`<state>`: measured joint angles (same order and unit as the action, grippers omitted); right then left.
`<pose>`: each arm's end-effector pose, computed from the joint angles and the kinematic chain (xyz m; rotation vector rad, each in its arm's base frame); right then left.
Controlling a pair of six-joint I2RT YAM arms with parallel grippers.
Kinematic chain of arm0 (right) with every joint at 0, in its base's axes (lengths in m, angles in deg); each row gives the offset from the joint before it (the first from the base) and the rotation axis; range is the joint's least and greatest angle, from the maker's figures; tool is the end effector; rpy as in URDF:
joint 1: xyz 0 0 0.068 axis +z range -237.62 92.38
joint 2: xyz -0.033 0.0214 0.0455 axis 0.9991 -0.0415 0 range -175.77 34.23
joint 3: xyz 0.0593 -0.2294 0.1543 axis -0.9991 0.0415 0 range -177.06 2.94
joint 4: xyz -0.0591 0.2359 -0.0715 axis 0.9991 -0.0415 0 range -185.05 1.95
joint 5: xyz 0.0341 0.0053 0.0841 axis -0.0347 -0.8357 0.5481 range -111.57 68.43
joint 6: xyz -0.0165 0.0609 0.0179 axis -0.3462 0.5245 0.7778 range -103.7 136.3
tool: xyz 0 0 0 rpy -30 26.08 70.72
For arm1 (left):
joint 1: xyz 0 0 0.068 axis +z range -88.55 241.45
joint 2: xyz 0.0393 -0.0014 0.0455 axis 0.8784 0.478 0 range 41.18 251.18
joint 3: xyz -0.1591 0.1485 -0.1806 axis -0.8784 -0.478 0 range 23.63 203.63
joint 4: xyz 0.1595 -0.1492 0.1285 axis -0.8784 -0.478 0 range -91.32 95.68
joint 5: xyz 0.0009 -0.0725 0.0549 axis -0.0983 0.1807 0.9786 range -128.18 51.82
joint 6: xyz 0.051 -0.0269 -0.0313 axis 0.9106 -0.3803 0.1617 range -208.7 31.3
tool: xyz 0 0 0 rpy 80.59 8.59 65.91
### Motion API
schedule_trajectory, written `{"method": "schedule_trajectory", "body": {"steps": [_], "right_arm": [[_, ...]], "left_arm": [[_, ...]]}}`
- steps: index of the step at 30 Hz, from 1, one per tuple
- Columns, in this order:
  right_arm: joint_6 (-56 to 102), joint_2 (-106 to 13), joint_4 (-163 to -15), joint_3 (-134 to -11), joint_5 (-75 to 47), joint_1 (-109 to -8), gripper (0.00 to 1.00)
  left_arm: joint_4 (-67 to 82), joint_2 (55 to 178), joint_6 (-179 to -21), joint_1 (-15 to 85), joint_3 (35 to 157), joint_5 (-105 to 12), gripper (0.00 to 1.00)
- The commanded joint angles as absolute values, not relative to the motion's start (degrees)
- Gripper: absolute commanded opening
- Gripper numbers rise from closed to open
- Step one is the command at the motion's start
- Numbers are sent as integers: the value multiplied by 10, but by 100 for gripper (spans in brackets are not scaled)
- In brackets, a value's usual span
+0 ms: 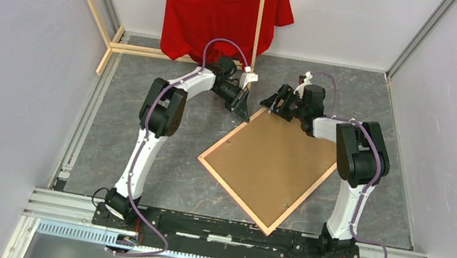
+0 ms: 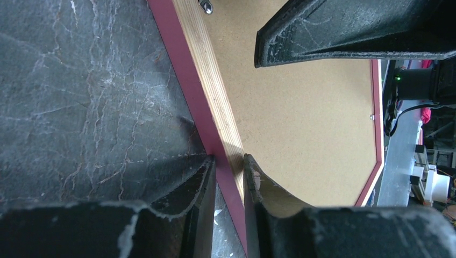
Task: Put the photo into the frame
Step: Install the photo frame at the center of the board.
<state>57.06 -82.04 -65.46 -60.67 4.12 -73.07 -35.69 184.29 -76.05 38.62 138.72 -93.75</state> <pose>0.4172 0.1315 0.1475 0.2165 2.2045 1.0314 0.4560 -0.2381 0.1234 1.0086 2.3523 -1.3785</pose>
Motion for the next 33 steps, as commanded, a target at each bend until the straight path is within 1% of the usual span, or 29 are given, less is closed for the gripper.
{"method": "schedule_trajectory", "body": {"steps": [1, 6, 11, 23, 26, 29, 33], "right_arm": [[575, -843, -672, -618, 46, -718, 75], [588, -850, -657, -617, 63, -716, 75], [603, -859, -637, -615, 87, -714, 74], [584, -841, -662, -627, 84, -721, 74], [569, -823, -687, -643, 74, -735, 77], [534, -782, -732, -652, 38, -752, 82], [477, -714, -808, -645, -56, -772, 91]], "left_arm": [[-368, 1847, -735, 377, 1366, -886, 30], [-368, 1850, -728, 373, 1366, -882, 29], [-368, 1848, -712, 366, 1358, -875, 24], [-368, 1832, -697, 360, 1336, -860, 23], [-368, 1828, -697, 361, 1329, -859, 23], [-368, 1816, -693, 363, 1312, -860, 23], [-371, 1782, -677, 370, 1279, -863, 26]]}}
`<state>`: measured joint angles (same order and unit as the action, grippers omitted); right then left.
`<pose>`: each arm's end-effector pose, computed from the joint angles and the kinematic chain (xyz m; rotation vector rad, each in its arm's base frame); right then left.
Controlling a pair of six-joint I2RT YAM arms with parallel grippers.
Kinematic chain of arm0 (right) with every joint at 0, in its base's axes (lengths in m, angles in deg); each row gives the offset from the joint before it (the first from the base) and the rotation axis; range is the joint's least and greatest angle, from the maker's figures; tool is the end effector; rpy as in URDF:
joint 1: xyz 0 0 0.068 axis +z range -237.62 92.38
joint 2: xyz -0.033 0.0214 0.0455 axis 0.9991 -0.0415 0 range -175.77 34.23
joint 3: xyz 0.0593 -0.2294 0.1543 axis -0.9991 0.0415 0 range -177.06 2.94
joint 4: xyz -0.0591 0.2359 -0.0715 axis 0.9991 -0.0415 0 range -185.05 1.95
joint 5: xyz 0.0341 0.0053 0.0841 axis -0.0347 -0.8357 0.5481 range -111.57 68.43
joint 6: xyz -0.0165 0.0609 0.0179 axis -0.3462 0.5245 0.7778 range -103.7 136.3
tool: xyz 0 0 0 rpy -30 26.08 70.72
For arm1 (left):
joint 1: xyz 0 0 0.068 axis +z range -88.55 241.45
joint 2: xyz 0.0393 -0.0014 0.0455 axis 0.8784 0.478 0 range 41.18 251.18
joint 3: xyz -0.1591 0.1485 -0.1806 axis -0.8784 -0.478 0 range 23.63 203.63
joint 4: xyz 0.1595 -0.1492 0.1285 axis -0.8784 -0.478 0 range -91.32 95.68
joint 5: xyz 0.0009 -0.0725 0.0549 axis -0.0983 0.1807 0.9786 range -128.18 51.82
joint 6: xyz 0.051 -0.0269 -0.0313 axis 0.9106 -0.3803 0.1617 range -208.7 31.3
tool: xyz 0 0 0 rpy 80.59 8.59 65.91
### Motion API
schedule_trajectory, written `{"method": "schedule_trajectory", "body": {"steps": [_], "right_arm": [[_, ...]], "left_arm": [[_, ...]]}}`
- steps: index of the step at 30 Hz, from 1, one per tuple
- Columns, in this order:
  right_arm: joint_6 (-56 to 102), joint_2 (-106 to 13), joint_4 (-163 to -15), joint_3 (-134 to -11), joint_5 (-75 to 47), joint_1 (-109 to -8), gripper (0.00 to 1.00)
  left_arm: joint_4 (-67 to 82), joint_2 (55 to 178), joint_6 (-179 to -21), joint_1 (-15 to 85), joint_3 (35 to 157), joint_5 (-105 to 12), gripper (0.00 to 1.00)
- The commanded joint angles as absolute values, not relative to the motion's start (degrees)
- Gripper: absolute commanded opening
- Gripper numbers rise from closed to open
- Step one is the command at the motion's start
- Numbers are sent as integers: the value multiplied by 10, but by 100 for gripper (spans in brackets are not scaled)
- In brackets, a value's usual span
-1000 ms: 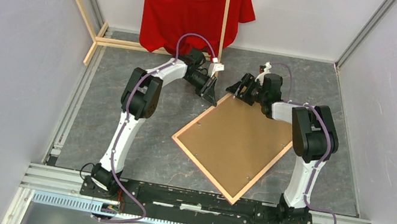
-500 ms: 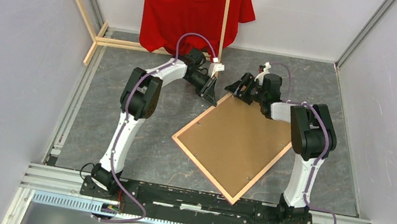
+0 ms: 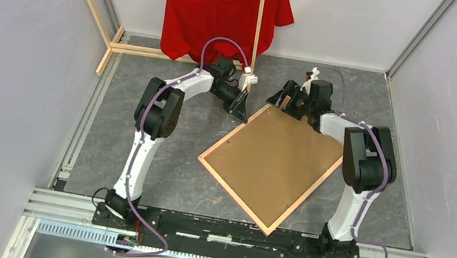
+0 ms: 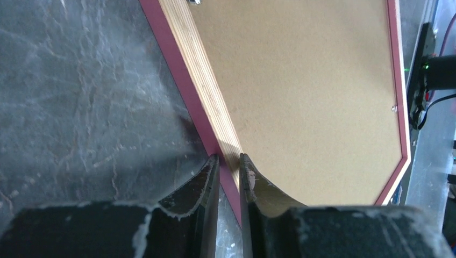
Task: Put the photo into the frame
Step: Install the photo frame at the center of the board.
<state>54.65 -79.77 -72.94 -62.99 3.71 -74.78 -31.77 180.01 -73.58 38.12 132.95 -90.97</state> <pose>0.4197 0.1184 0.1626 0.2275 2.2395 0.9766 0.4457 -0.2369 0.1330 1.0726 2.3004 -1.2872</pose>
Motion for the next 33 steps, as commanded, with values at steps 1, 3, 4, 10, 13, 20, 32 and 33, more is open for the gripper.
{"method": "schedule_trajectory", "body": {"steps": [1, 3, 4, 10, 13, 20, 32, 33], "right_arm": [[463, -697, -822, -638, -78, -775, 91], [444, -669, -851, -626, -118, -780, 91], [440, -658, -865, -618, -134, -782, 91], [453, -601, -879, -532, -131, -793, 87], [454, -585, -879, -496, -128, -796, 86], [450, -587, -878, -479, -133, -811, 85], [443, -572, -903, -474, -154, -826, 85], [443, -575, -901, -473, -154, -826, 85]], "left_arm": [[-378, 1777, -669, 372, 1274, -862, 27], [-390, 1762, -656, 374, 1266, -857, 28], [-392, 1757, -654, 375, 1262, -854, 29], [-392, 1744, -651, 375, 1242, -853, 34], [-392, 1742, -648, 373, 1233, -853, 34], [-391, 1740, -634, 373, 1214, -834, 33], [-392, 1716, -615, 368, 1172, -819, 31], [-392, 1716, -613, 368, 1168, -817, 31]]}}
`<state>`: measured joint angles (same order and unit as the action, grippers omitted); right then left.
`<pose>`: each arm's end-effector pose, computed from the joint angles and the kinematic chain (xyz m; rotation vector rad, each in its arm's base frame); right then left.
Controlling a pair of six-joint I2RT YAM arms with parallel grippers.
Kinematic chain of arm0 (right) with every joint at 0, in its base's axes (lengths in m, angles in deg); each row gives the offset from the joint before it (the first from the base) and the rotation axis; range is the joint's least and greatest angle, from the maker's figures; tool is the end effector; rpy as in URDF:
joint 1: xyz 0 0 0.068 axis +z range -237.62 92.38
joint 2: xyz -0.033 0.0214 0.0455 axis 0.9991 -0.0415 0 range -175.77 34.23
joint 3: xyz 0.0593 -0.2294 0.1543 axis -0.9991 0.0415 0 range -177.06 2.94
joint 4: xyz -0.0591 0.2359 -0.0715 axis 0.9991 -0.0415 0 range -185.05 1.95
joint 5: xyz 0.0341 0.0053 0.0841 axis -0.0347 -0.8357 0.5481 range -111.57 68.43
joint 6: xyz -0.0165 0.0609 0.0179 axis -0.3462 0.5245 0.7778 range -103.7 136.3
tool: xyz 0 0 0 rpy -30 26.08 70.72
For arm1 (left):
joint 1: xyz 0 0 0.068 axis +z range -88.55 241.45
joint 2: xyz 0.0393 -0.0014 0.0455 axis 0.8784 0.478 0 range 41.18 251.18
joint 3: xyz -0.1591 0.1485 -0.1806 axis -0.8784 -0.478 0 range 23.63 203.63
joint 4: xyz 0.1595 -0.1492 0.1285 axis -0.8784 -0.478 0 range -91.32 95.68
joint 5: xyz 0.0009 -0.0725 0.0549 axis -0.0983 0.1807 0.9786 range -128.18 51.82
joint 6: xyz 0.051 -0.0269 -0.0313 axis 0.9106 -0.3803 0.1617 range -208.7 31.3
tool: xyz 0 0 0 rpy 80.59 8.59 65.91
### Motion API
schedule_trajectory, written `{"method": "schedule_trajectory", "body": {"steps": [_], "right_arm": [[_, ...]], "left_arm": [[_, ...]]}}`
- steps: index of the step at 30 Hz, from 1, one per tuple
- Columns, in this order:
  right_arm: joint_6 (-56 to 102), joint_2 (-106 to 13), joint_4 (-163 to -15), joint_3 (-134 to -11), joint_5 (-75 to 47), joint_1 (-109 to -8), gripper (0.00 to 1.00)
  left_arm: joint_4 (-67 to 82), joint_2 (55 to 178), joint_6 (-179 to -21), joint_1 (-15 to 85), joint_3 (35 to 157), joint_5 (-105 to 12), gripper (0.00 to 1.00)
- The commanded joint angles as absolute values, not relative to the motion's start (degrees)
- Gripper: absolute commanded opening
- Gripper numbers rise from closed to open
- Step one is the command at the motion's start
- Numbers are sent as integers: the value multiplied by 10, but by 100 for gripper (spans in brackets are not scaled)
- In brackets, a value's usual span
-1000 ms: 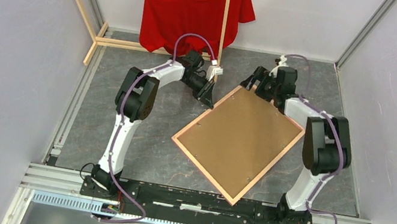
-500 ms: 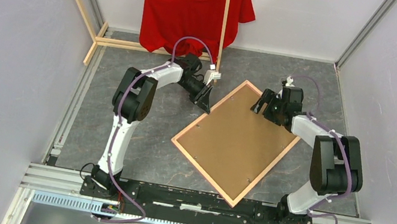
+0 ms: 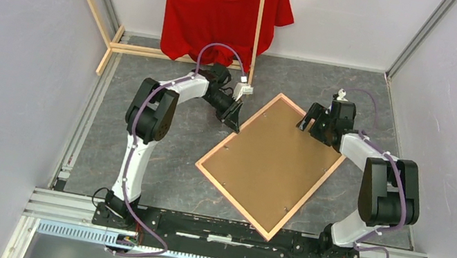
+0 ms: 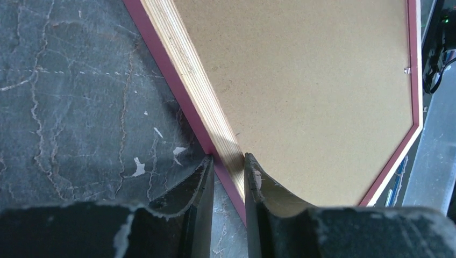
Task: Put the photo into the frame
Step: Install the photo frame at the center of the board.
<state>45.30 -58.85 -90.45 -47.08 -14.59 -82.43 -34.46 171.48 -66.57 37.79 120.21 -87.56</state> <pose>0.3344 0.0368 0.1805 0.4359 2.3591 0.4285 0.4032 -0.2194 0.1380 1.1789 2.3522 -1.2122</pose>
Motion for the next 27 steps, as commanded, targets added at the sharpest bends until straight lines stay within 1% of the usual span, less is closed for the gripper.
{"method": "schedule_trajectory", "body": {"steps": [1, 14, 27], "right_arm": [[444, -580, -898, -473, -151, -827, 85], [458, -624, -866, -486, -141, -834, 82], [452, -628, -852, -486, -186, -834, 79]], "left_arm": [[-392, 1715, -612, 368, 1165, -815, 31], [-391, 1719, -604, 368, 1161, -812, 30], [-392, 1720, -605, 368, 1166, -814, 30]]}}
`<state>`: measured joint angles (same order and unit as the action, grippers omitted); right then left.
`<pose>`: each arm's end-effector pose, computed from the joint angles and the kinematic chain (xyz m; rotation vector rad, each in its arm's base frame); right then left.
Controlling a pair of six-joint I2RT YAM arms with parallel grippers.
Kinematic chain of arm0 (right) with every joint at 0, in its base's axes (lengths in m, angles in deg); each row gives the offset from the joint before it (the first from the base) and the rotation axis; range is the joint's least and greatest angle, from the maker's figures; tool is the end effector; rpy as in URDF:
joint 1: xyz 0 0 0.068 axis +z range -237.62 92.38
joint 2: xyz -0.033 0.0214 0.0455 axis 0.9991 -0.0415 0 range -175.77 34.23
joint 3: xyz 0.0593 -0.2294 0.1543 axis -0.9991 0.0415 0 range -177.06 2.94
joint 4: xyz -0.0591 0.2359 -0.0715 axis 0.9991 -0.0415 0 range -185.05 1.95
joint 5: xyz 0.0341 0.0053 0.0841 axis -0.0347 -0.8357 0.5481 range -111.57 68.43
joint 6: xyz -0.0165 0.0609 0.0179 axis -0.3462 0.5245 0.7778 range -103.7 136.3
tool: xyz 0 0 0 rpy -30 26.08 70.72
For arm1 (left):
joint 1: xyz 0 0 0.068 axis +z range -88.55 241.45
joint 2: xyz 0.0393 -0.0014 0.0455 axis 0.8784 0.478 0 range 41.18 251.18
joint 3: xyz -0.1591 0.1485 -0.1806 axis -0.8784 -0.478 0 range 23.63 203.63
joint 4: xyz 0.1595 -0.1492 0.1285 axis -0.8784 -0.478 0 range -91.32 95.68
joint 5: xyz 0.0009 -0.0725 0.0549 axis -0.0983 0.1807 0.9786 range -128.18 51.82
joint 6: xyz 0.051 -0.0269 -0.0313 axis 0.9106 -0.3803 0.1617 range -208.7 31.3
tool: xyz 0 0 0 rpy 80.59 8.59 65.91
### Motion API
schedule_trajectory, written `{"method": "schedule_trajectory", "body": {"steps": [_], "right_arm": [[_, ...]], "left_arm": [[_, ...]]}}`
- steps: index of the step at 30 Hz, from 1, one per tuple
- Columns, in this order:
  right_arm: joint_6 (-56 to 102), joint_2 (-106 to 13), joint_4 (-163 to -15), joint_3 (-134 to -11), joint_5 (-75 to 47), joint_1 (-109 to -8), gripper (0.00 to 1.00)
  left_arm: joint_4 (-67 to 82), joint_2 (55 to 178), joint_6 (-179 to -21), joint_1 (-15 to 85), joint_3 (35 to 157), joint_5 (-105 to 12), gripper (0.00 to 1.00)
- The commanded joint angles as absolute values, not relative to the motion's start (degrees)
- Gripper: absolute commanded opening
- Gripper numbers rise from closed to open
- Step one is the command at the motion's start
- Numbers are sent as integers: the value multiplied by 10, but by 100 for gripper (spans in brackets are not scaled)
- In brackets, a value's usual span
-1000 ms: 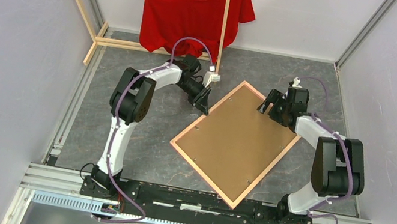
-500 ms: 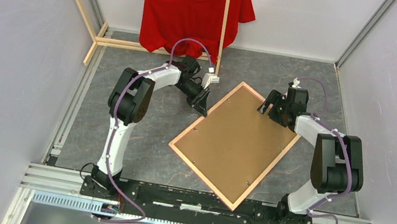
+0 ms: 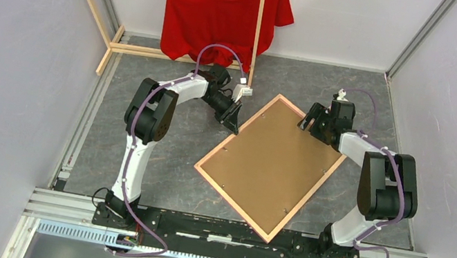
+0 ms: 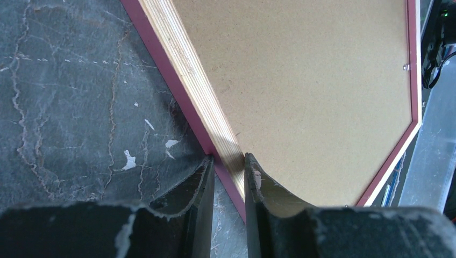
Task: Put the photo into the frame
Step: Install the photo frame at the center of the board.
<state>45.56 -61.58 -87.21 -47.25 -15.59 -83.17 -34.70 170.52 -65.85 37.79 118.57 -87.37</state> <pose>0.3436 0.0323 0.1711 0.4612 2.3394 0.4071 0.3976 -0.2168 0.1376 1.1893 2.3594 -1.2099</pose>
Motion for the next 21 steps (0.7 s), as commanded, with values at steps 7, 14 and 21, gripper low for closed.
{"method": "schedule_trajectory", "body": {"steps": [7, 14, 21], "right_arm": [[444, -632, -853, -494, -200, -834, 79], [452, -644, -840, -492, -185, -835, 78], [461, -652, -822, -487, -179, -835, 77]], "left_arm": [[-391, 1723, -605, 368, 1168, -815, 30], [-392, 1724, -605, 368, 1170, -817, 29], [-392, 1727, -601, 367, 1170, -821, 29]]}}
